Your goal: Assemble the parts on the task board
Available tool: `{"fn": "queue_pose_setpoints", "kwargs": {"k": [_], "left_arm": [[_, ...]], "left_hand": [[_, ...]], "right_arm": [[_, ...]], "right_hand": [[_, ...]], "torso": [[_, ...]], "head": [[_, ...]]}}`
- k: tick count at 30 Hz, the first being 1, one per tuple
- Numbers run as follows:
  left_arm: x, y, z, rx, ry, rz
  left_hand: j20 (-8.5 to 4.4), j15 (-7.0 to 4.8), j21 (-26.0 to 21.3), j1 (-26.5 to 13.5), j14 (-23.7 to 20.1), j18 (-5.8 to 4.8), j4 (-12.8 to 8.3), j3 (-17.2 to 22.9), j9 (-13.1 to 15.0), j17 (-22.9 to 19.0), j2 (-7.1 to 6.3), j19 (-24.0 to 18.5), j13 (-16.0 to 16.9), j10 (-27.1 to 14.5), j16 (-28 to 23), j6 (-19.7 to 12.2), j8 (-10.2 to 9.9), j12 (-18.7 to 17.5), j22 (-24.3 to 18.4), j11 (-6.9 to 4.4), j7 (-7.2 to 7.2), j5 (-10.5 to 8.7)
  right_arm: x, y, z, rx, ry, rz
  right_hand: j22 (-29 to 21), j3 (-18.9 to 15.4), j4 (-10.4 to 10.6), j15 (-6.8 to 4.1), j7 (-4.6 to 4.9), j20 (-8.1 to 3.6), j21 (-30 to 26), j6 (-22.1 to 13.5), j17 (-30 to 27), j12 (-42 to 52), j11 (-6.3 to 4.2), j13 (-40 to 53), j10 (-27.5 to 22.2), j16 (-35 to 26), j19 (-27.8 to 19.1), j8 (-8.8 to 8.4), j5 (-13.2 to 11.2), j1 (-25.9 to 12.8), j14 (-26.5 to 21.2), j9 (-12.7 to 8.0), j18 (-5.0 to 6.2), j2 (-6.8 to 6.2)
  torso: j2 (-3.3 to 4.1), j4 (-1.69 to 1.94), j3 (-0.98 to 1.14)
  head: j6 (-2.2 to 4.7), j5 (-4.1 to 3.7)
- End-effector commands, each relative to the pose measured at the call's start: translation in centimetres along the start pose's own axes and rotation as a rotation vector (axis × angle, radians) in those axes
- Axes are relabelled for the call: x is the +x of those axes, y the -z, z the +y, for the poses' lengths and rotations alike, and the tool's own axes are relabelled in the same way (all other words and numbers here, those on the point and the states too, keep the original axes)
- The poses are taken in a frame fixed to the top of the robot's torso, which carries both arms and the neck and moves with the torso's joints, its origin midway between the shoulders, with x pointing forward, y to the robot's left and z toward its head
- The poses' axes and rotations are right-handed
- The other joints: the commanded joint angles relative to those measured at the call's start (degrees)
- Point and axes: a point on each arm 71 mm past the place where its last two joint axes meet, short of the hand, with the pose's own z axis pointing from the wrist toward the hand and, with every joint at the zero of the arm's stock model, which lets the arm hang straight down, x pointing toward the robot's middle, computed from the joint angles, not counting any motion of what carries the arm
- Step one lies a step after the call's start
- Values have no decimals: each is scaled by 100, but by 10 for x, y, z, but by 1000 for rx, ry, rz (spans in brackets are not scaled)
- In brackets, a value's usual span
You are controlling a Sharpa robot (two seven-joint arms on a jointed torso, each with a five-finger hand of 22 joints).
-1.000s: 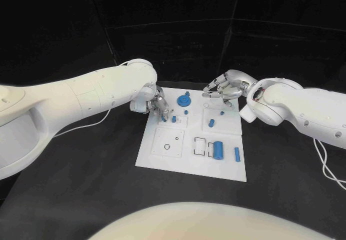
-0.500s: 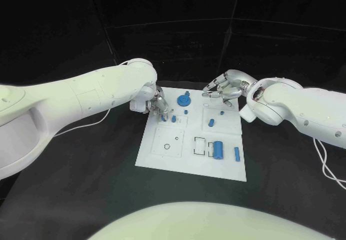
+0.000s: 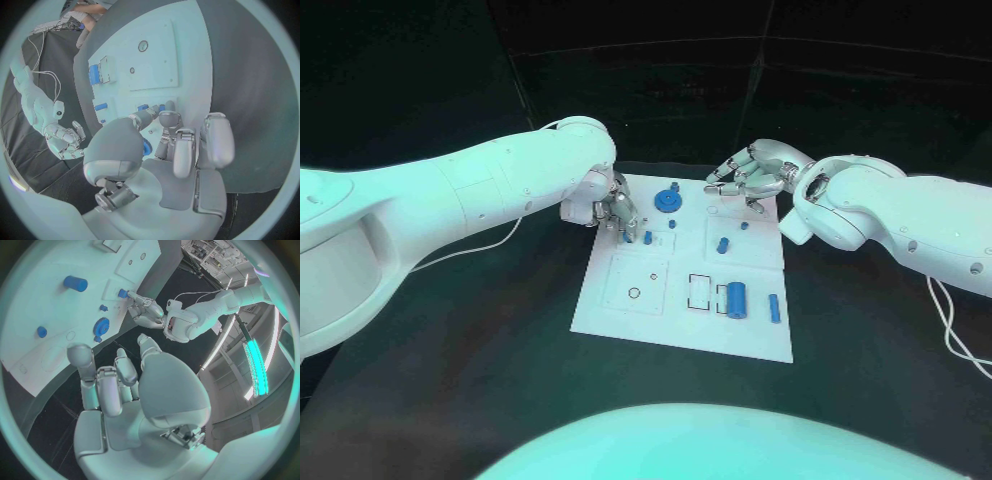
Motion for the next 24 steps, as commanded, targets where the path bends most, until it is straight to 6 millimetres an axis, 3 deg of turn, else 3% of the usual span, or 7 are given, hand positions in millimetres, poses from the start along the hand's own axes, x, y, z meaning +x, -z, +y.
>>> {"fn": "queue_pose_setpoints", "kwargs": {"k": [1,24], "left_arm": [[2,-2,2,-27,-14,15],[0,-4,0,-36,5,17]], "left_hand": [[-23,-30,16,99,615,25,-152,89,20,1509,103,35,8,36,17,74,21,25,271,-30,-32,19],[-62,-72,32,-351,615,18,226,-406,28,1509,64,59,15,74,17,233,-100,39,301,-76,-91,19]], "right_arm": [[0,0,2,-9,4,6],[0,0,2,-8,4,5]], "right_hand": [[-5,-26,-9,-40,-9,-11,-24,-41,752,10,-12,-9,-37,-34,-26,32,22,25,423,-8,31,40],[-5,-26,-9,-40,-9,-11,-24,-41,752,10,-12,-9,-37,-34,-26,32,22,25,423,-8,31,40]], "torso": [[-3,1,3],[-1,-5,1]], "head": [[0,-2],[2,-21]]}}
